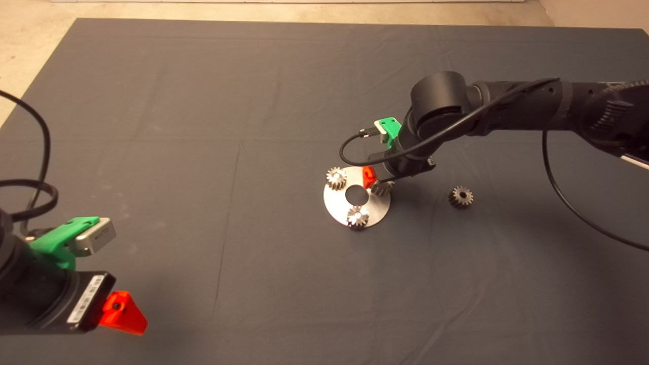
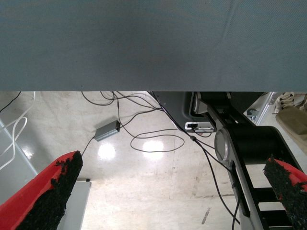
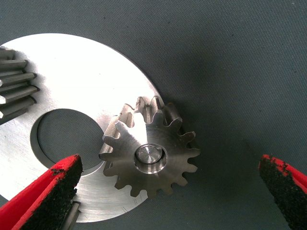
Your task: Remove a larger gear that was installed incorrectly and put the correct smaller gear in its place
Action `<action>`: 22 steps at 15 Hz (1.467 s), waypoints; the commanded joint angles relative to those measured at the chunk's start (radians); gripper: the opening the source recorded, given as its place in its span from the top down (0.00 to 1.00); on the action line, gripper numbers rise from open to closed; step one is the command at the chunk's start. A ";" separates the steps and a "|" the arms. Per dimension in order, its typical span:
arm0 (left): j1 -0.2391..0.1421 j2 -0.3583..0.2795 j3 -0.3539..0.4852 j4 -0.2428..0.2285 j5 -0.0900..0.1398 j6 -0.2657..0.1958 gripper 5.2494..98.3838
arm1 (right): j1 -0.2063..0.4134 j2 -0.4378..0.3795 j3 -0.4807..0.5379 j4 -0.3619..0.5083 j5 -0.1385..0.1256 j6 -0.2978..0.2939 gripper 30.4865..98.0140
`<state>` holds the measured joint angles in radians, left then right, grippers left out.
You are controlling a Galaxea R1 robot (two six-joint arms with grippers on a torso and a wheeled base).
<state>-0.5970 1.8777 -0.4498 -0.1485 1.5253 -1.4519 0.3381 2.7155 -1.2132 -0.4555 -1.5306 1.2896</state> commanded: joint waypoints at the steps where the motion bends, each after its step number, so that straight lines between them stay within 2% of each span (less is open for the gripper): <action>1: -0.014 -0.005 0.011 0.006 0.133 0.002 0.00 | 0.022 0.007 0.002 -0.032 -0.106 -0.003 0.00; 5: -0.014 -0.004 0.010 0.005 0.133 0.002 0.00 | 0.021 0.007 0.000 -0.032 -0.108 -0.003 0.05; 6: -0.014 -0.005 0.011 0.006 0.133 0.002 0.00 | 0.021 0.008 0.000 -0.032 -0.108 -0.004 0.12; 12: -0.014 -0.005 0.011 0.006 0.133 0.002 0.00 | -0.002 0.008 -0.001 -0.035 -0.103 -0.003 0.12; 14: -0.014 -0.002 0.011 0.006 0.133 0.002 0.00 | -0.002 0.008 -0.001 -0.061 -0.103 -0.003 0.12; 16: -0.014 -0.003 0.011 0.006 0.133 0.002 0.00 | -0.002 0.008 -0.001 -0.068 -0.105 -0.004 0.17; 20: -0.015 -0.005 0.011 0.006 0.133 0.002 0.00 | -0.002 0.010 -0.001 -0.071 -0.105 -0.003 0.18; 22: -0.014 -0.002 0.011 0.006 0.133 0.002 0.00 | 0.001 0.010 0.000 -0.077 -0.103 -0.004 0.27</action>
<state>-0.5968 1.8781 -0.4494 -0.1485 1.5253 -1.4519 0.3185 2.7182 -1.2143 -0.4850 -1.5306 1.2896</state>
